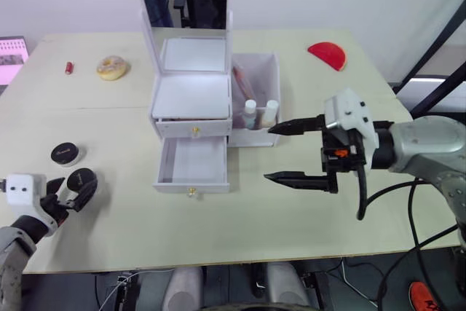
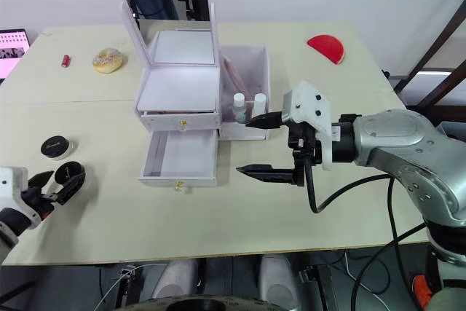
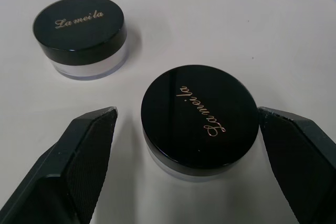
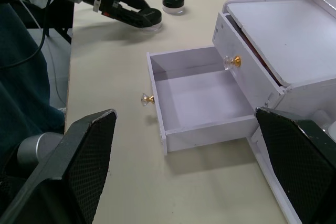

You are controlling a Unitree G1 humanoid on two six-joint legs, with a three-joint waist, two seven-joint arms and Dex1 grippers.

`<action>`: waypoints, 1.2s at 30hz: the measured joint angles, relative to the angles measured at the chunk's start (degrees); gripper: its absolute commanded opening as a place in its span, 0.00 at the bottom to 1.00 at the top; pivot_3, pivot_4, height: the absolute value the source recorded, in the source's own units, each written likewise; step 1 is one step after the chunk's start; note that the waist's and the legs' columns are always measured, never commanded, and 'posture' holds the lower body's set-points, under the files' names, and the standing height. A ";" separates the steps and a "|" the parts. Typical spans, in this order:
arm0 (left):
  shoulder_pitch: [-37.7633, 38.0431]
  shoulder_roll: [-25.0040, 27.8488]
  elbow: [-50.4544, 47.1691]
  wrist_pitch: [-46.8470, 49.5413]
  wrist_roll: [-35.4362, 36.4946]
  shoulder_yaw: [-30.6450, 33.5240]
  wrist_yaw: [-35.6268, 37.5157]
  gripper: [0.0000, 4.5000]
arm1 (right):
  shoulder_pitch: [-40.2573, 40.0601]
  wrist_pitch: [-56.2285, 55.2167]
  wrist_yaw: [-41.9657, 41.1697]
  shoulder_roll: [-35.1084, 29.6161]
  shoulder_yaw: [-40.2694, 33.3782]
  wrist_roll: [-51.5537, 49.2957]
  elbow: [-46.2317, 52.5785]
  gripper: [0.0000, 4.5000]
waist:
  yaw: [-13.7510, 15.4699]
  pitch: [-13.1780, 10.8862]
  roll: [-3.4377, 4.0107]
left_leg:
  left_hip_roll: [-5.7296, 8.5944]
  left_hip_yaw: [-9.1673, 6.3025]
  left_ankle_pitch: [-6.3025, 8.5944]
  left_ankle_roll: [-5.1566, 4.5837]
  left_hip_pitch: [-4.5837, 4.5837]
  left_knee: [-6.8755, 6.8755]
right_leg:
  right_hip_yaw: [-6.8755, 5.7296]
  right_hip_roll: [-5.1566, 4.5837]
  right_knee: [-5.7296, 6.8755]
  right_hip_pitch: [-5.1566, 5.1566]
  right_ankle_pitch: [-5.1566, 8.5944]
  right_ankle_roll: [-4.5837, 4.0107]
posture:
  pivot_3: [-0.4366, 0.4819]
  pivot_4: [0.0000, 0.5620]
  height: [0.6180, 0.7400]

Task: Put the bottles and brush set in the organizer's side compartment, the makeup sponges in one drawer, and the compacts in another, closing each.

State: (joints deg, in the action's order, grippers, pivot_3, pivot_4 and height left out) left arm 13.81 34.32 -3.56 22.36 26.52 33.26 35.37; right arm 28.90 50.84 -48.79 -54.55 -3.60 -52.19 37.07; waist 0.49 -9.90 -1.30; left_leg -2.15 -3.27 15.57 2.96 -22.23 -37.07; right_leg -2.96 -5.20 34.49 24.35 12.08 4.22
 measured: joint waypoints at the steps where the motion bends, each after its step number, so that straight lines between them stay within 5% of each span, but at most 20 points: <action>1: -0.64 0.04 0.76 -0.56 -0.28 -0.66 0.51 0.99 | -0.09 0.00 0.32 0.07 -0.02 -0.04 0.07 1.00 | 0.11 0.00 0.00 | 0.00 0.00 0.00 0.00 0.00 -0.01 | 0.00 0.00 0.01 0.00 0.00 0.00 | 0.48 0.27 1.00; 11: -3.90 1.46 9.84 -8.55 -3.38 -3.35 4.52 0.99 | -1.85 0.05 2.29 -0.08 -1.30 -1.75 1.77 1.00 | 0.23 0.14 0.25 | -0.01 -0.02 0.00 0.00 0.09 -0.02 | -0.01 0.00 0.08 -0.02 0.00 0.00 | 0.48 0.27 1.00; 17: -5.75 1.51 15.24 -12.94 -3.55 -3.35 6.31 0.60 | -2.66 0.05 2.45 -0.36 -1.42 -2.23 2.14 1.00 | 0.23 0.19 0.34 | -0.09 0.01 0.00 0.00 0.16 -0.03 | 0.00 0.05 0.13 -0.02 0.07 0.11 | 0.48 0.27 1.00; 28: -5.78 1.86 18.15 -17.14 -3.23 -3.09 10.01 0.60 | -3.04 0.05 2.94 -0.45 -1.43 -2.61 2.14 1.00 | 0.21 0.22 0.39 | -0.10 0.03 0.00 0.01 0.11 -0.01 | 0.00 0.05 0.05 -0.01 0.07 0.11 | 0.48 0.27 1.00; 36: -4.40 9.47 1.14 -6.57 3.07 -3.26 15.58 0.60 | -3.07 0.05 3.53 -0.44 -1.36 -2.58 2.13 1.00 | 0.25 0.19 0.28 | -0.14 -0.01 0.00 0.01 -0.08 -0.01 | -0.06 0.06 -0.05 0.09 -0.01 -0.01 | 0.48 0.27 1.00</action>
State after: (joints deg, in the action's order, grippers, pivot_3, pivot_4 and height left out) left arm 9.41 43.79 -2.42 15.80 29.60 30.00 50.95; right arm 25.83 50.89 -45.27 -54.99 -4.96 -54.76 39.20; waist 0.74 -9.71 -1.02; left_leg -2.29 -3.27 15.57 2.98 -22.31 -37.08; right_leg -3.02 -5.14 34.44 24.44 12.07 4.21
